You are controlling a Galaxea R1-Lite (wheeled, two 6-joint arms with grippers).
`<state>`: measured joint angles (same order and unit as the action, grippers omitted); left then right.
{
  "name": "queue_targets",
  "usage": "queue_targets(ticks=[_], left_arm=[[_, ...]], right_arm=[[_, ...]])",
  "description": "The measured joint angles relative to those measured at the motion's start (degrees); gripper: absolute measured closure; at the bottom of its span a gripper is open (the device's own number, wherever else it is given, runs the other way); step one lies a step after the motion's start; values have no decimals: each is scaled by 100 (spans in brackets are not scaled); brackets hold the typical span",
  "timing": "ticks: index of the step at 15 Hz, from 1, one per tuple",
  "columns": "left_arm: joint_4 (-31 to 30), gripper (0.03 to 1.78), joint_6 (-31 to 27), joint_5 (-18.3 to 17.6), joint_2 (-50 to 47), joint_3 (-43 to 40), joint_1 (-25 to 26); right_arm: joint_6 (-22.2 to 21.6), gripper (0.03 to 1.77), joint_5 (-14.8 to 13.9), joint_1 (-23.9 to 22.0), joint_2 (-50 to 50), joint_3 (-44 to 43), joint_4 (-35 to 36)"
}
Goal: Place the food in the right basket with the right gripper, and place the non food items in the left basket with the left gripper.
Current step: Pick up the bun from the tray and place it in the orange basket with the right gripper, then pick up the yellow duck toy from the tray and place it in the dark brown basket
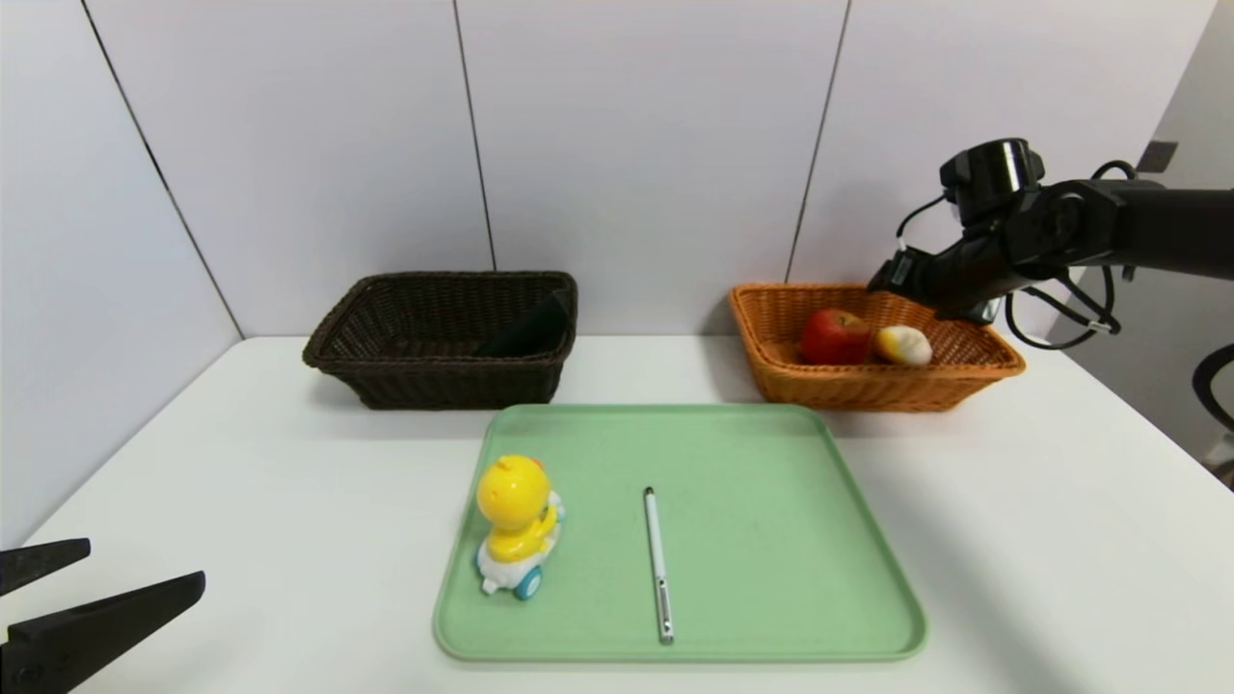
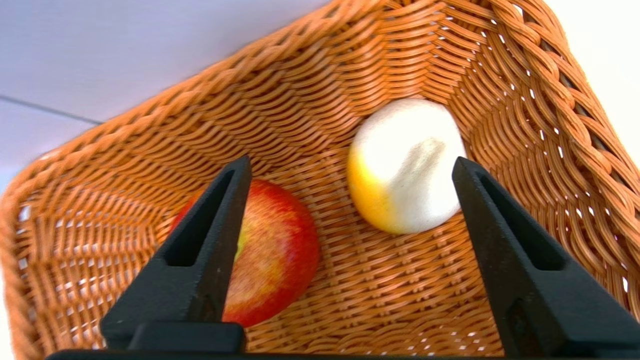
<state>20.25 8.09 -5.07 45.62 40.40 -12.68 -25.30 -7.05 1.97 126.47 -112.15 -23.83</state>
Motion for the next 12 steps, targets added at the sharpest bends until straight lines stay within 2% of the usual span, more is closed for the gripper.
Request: queue_targets(ticks=[4, 7, 12], left_arm=[[-112, 12, 66, -73, 2, 23, 1], [-276, 12, 257, -154, 2, 23, 1], [-256, 12, 221, -143, 46, 155, -2]], right_arm=[[7, 27, -4, 89, -378, 0, -102], [155, 21, 82, 277, -913, 0, -706], [1471, 15, 154, 592, -1691, 41, -1534]])
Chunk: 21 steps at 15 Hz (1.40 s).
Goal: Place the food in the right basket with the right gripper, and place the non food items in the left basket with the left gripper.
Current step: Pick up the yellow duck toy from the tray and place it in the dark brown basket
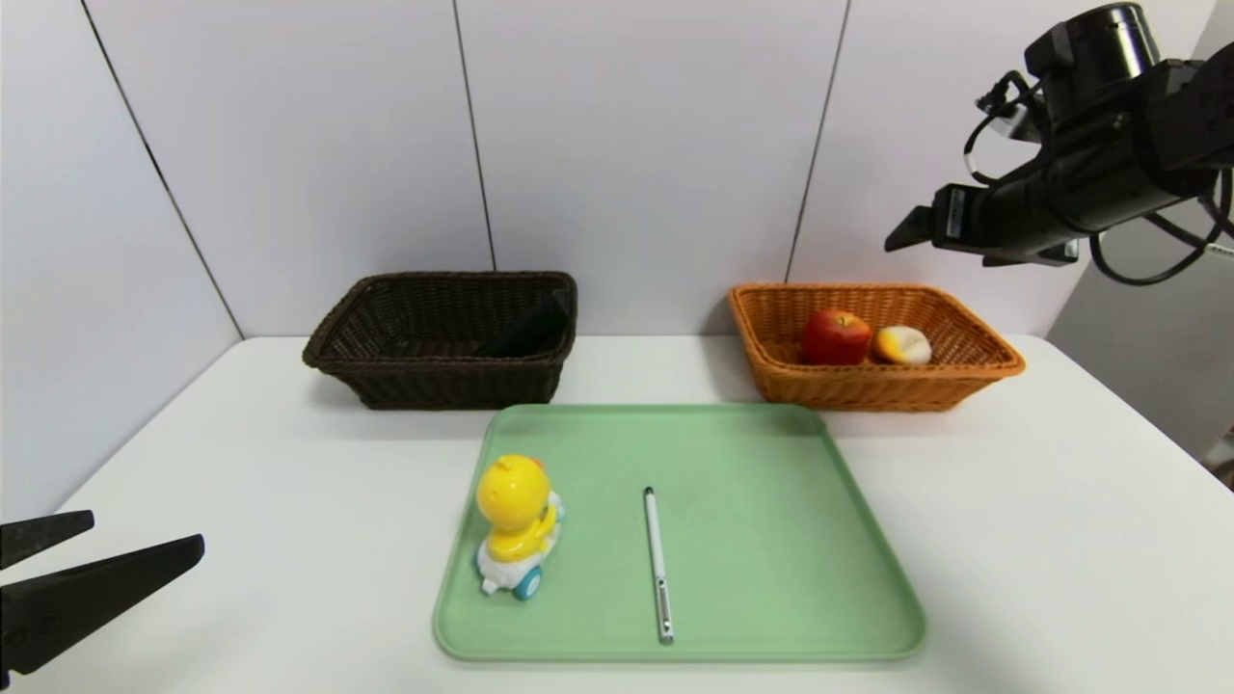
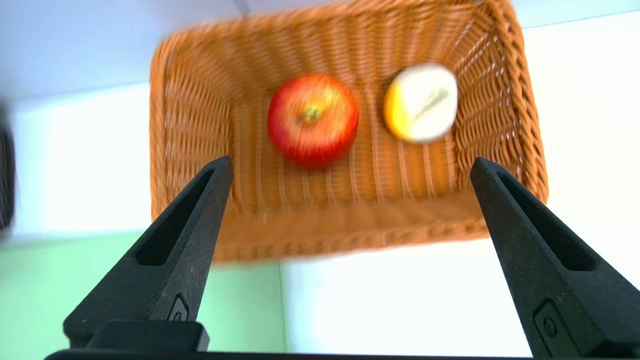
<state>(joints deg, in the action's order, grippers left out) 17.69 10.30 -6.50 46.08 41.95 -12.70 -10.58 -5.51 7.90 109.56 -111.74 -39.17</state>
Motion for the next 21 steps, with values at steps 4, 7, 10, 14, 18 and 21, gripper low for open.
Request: queue_targets(ticks=[4, 7, 10, 14, 18, 21], left_arm=[[-49, 12, -601, -11, -49, -33, -5], [-83, 12, -722, -96, -13, 135, -9], [-102, 12, -146, -144, 188, 249, -124], [-1108, 12, 66, 223, 271, -764, -479], [-2843, 12, -132, 803, 201, -2277, -1008], [-3155, 12, -300, 881, -16, -2845, -1263]], right_arm=[[246, 13, 229, 179, -344, -2, -226], [172, 11, 221, 295, -591, 13, -788], [140, 11, 171, 332, -918, 27, -1174], [133, 11, -262, 334, -1240, 24, -1487], [-71, 11, -606, 436, -1347, 22, -1712], [-228, 11, -656, 681, -1430, 102, -1716]])
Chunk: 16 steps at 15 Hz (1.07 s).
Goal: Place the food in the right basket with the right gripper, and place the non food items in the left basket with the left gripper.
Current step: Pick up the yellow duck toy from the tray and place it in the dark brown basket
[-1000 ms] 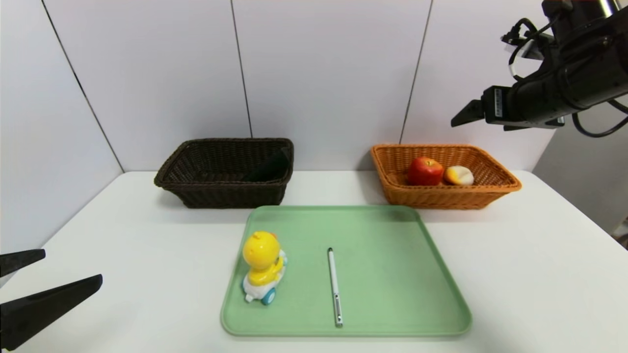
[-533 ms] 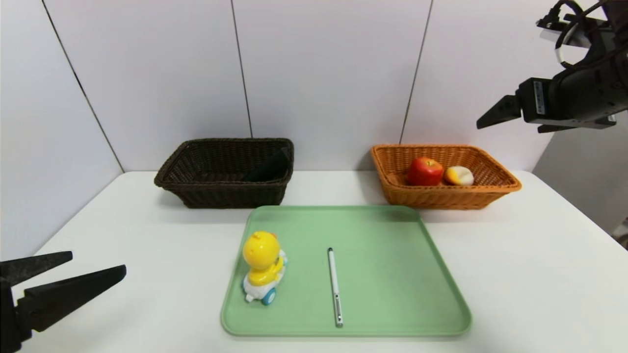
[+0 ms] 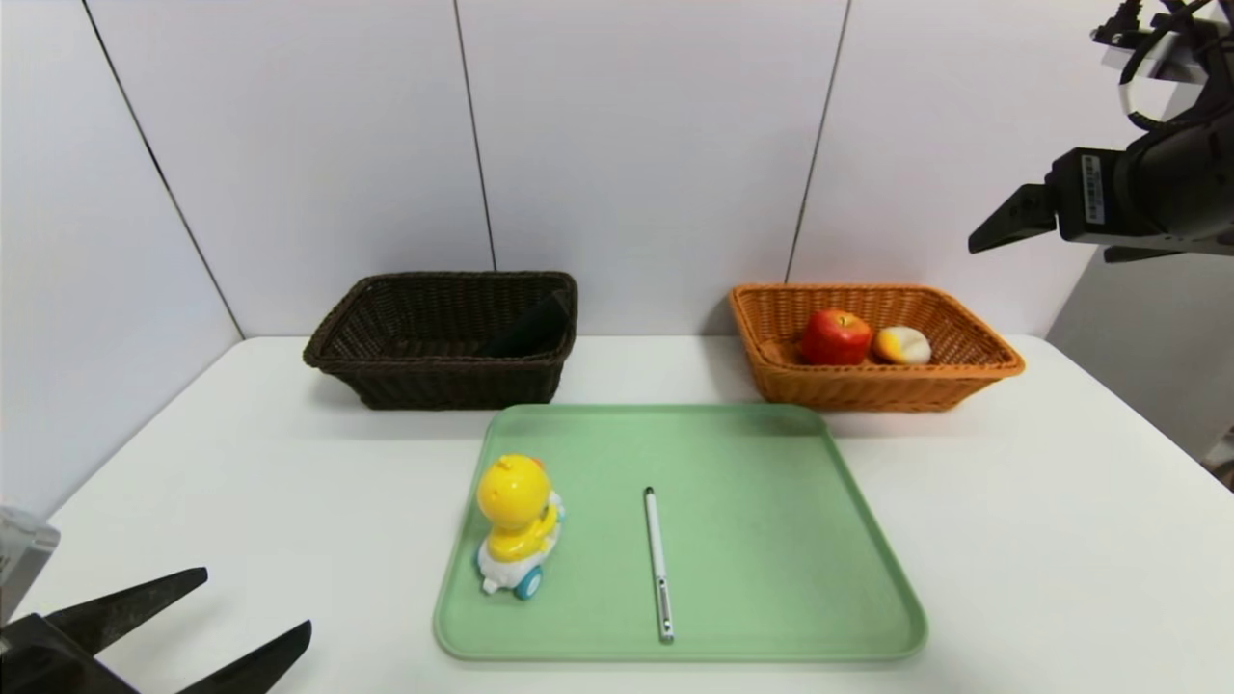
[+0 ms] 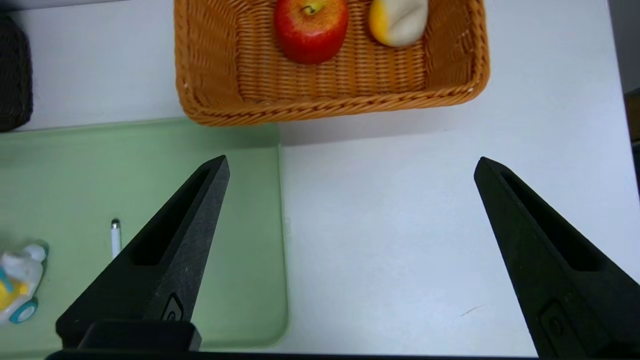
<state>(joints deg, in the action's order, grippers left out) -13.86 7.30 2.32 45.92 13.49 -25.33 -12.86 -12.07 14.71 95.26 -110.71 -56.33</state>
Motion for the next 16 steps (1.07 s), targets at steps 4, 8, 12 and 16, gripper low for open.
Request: queue_targets(ticks=[4, 8, 12, 16], left_arm=[[52, 12, -89, -59, -262, -10, -44], [234, 12, -111, -155, -218, 201, -49], [4, 12, -458, -105, 137, 295, -51], [-269, 12, -623, -59, 507, 163, -193]], right_arm=[[444, 11, -30, 612, -428, 647, 83], [752, 11, 107, 794, -1167, 1854, 822], [1039, 11, 155, 747, -2260, 3900, 2488], [1190, 11, 78, 477, -2878, 5322, 4706]])
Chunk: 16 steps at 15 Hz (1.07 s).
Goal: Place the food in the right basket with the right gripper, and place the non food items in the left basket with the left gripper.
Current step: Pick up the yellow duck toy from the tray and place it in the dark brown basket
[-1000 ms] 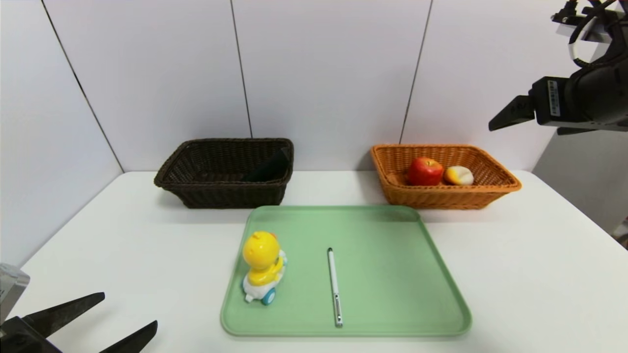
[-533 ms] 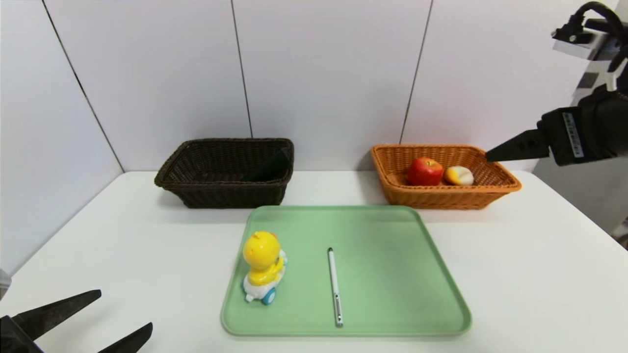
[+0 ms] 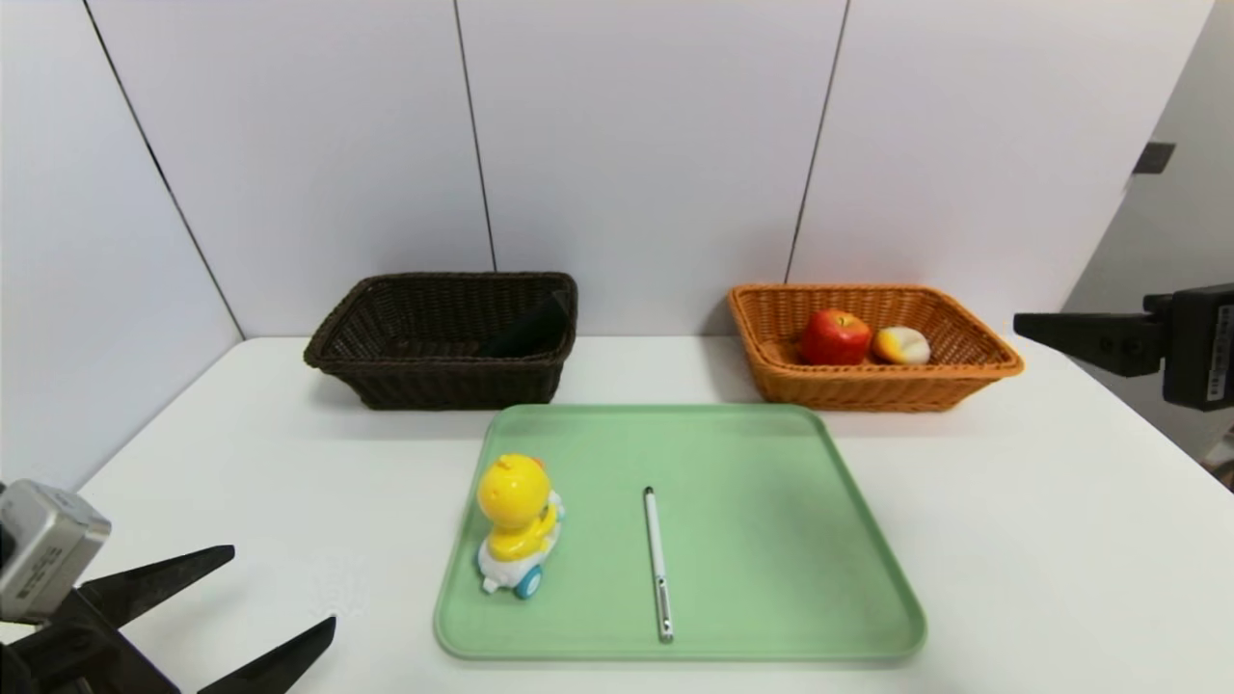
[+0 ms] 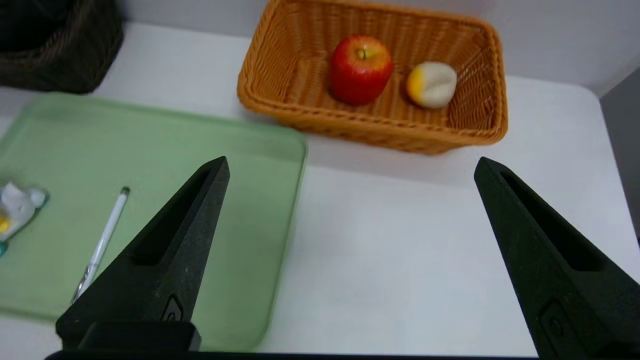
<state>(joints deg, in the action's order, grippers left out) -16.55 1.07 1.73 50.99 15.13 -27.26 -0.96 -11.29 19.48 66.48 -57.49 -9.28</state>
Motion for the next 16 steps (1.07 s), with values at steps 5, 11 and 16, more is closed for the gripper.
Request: queue_targets(ticks=[5, 11, 16], left_arm=[[-404, 12, 750, 27, 339, 212, -313], [2182, 12, 2164, -5, 232, 1970, -914], [1927, 12, 2205, 1401, 695, 1632, -1855]], right_arm=[[6, 11, -117, -80, -176, 586, 388], [2, 11, -122, -88, -232, 841, 390], [0, 10, -122, -90, -239, 975, 399]])
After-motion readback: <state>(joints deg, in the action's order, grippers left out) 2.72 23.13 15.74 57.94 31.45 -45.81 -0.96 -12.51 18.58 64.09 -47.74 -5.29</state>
